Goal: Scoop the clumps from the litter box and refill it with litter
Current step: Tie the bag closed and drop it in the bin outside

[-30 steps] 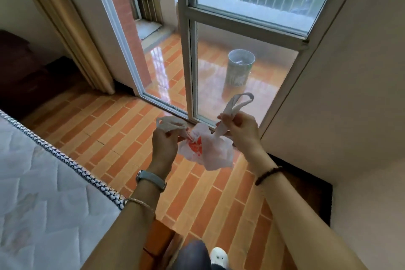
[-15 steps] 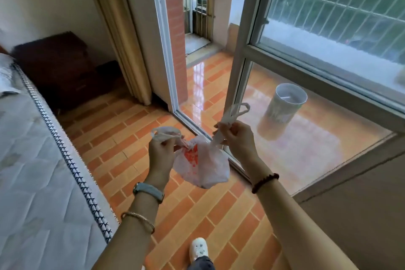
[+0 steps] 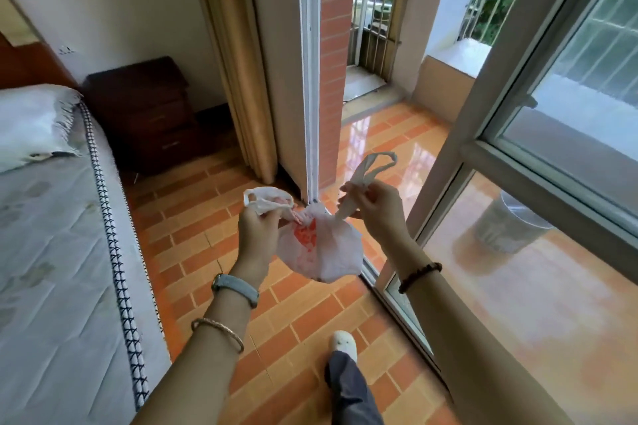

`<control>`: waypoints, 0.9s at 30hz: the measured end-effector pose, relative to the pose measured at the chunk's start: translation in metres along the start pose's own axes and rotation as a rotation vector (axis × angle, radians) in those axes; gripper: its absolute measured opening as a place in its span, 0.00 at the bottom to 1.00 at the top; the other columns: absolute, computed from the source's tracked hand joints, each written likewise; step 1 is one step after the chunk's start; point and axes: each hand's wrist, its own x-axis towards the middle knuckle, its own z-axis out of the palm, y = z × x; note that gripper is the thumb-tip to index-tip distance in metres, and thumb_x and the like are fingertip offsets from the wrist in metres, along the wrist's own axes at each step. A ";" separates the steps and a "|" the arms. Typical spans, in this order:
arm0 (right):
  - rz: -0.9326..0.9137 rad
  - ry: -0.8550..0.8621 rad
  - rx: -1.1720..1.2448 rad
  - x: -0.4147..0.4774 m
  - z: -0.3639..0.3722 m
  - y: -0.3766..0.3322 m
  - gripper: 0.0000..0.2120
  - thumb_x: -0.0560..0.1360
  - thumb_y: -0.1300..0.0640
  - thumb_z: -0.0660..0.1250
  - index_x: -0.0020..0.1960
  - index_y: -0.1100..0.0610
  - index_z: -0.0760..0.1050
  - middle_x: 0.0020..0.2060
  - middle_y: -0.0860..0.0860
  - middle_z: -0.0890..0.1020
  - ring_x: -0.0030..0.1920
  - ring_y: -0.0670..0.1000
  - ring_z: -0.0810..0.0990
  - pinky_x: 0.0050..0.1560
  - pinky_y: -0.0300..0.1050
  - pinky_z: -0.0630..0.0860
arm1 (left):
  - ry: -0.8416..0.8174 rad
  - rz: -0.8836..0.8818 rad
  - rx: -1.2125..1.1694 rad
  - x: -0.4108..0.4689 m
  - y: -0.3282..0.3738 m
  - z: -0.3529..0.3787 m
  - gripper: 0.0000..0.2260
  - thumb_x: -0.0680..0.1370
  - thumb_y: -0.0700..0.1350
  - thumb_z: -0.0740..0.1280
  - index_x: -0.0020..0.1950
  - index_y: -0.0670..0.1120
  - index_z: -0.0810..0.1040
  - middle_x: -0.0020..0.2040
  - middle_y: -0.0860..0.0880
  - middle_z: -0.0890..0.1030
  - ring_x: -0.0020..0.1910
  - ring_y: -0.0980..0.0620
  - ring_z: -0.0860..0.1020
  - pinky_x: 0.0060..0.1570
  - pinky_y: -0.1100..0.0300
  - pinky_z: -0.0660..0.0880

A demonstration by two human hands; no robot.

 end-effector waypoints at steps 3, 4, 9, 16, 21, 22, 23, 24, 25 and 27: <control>-0.018 -0.030 0.019 0.057 0.007 -0.003 0.06 0.77 0.60 0.67 0.43 0.57 0.81 0.36 0.57 0.85 0.39 0.58 0.85 0.44 0.63 0.81 | 0.027 -0.008 0.028 0.052 -0.007 0.014 0.16 0.75 0.28 0.61 0.30 0.38 0.80 0.34 0.62 0.82 0.42 0.65 0.79 0.50 0.57 0.77; -0.018 -0.033 0.025 0.075 0.009 -0.004 0.06 0.77 0.61 0.67 0.43 0.58 0.81 0.36 0.58 0.85 0.39 0.58 0.85 0.44 0.63 0.81 | 0.039 -0.032 0.011 0.068 -0.008 0.020 0.17 0.75 0.28 0.61 0.28 0.40 0.80 0.35 0.64 0.81 0.42 0.64 0.80 0.51 0.54 0.77; 0.002 -0.065 0.024 0.164 0.015 -0.004 0.06 0.76 0.62 0.68 0.46 0.64 0.81 0.35 0.58 0.84 0.39 0.59 0.85 0.43 0.62 0.82 | 0.090 -0.091 0.028 0.149 -0.013 0.047 0.19 0.76 0.30 0.62 0.30 0.47 0.81 0.38 0.70 0.80 0.49 0.56 0.81 0.54 0.46 0.79; -0.003 -0.035 -0.035 0.270 0.020 -0.002 0.08 0.76 0.62 0.66 0.42 0.54 0.82 0.36 0.54 0.85 0.39 0.55 0.85 0.44 0.60 0.82 | 0.101 -0.140 0.069 0.263 -0.038 0.087 0.09 0.74 0.34 0.64 0.36 0.42 0.82 0.38 0.53 0.82 0.41 0.53 0.80 0.46 0.51 0.78; 0.021 0.076 -0.023 0.345 0.020 0.008 0.06 0.77 0.60 0.67 0.45 0.58 0.82 0.37 0.57 0.85 0.40 0.57 0.85 0.45 0.61 0.82 | 0.015 -0.138 0.037 0.354 -0.054 0.123 0.08 0.72 0.36 0.66 0.35 0.47 0.80 0.37 0.57 0.82 0.43 0.51 0.82 0.46 0.54 0.80; 0.030 0.101 -0.011 0.359 0.019 0.009 0.06 0.77 0.60 0.67 0.45 0.59 0.82 0.37 0.57 0.85 0.40 0.56 0.85 0.44 0.61 0.82 | -0.017 -0.128 0.008 0.370 -0.053 0.131 0.12 0.74 0.35 0.66 0.34 0.49 0.79 0.35 0.59 0.82 0.41 0.56 0.81 0.44 0.59 0.79; 0.038 0.126 0.002 0.372 0.018 0.009 0.06 0.78 0.60 0.67 0.45 0.60 0.81 0.37 0.57 0.84 0.39 0.56 0.85 0.44 0.61 0.82 | -0.061 -0.124 0.001 0.386 -0.053 0.138 0.15 0.75 0.34 0.66 0.34 0.50 0.79 0.33 0.61 0.82 0.39 0.60 0.80 0.42 0.63 0.78; 0.046 0.155 0.016 0.386 0.017 0.010 0.06 0.78 0.60 0.67 0.45 0.59 0.81 0.37 0.58 0.84 0.39 0.56 0.85 0.44 0.60 0.82 | -0.108 -0.125 0.006 0.404 -0.056 0.145 0.16 0.76 0.33 0.66 0.32 0.51 0.80 0.33 0.63 0.82 0.39 0.60 0.80 0.44 0.62 0.78; 0.051 0.187 0.030 0.399 0.016 0.010 0.06 0.78 0.60 0.67 0.44 0.58 0.81 0.37 0.58 0.84 0.38 0.55 0.84 0.44 0.60 0.82 | -0.151 -0.128 0.016 0.424 -0.061 0.152 0.17 0.76 0.34 0.66 0.32 0.51 0.81 0.34 0.63 0.82 0.42 0.56 0.81 0.47 0.58 0.79; 0.067 0.254 0.044 0.424 0.016 0.009 0.07 0.78 0.61 0.66 0.43 0.57 0.81 0.36 0.57 0.84 0.38 0.55 0.84 0.44 0.58 0.83 | -0.223 -0.115 0.007 0.464 -0.069 0.166 0.18 0.74 0.34 0.66 0.35 0.57 0.83 0.36 0.58 0.83 0.47 0.45 0.82 0.51 0.47 0.80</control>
